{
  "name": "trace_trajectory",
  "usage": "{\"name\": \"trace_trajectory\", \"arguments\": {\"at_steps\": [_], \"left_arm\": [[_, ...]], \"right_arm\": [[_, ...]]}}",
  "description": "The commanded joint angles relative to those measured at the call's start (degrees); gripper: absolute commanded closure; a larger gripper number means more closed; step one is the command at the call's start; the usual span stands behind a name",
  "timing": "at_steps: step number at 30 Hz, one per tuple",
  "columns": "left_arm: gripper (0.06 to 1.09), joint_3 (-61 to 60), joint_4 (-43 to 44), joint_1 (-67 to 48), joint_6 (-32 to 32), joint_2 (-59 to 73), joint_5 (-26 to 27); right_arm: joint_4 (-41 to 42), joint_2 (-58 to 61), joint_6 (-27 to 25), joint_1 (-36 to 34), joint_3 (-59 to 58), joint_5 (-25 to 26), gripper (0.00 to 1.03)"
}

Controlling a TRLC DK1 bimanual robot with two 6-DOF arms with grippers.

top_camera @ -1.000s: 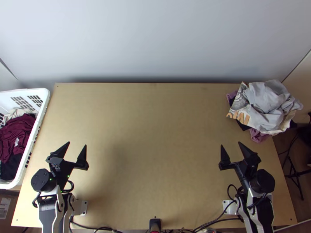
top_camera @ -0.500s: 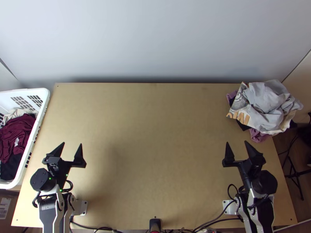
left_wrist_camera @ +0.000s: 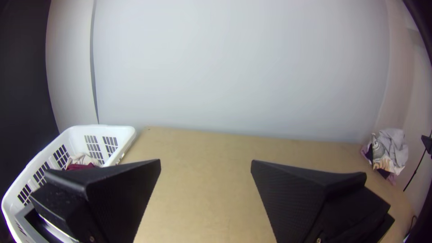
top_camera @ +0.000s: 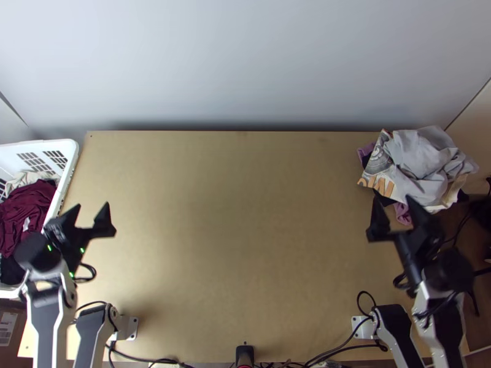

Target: Fold the t-shirt

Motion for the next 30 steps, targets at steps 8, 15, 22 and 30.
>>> {"name": "trace_trajectory", "arguments": {"at_steps": [8, 15, 22, 30], "left_arm": [[0.11, 31.31, -13.91, -1.89, -1.92, 26.04, 0.19], [0.11, 40.54, -15.41, -4.0, -1.13, 35.53, 0.11], [0.11, 47.93, -13.65, -6.11, -1.05, 46.87, -4.11], [0.11, 54.78, -13.47, -8.31, -0.17, 58.12, -7.54]], "right_arm": [[-8.57, 26.98, 2.16, 2.9, 32.7, 2.87, 0.05], [-10.77, 41.75, 1.9, 6.67, 46.24, 4.36, 0.05], [-11.91, 54.4, 1.9, 6.5, 55.64, 4.98, 0.05], [-11.47, 60.99, 1.28, 5.8, 57.84, 6.47, 0.05]]}}
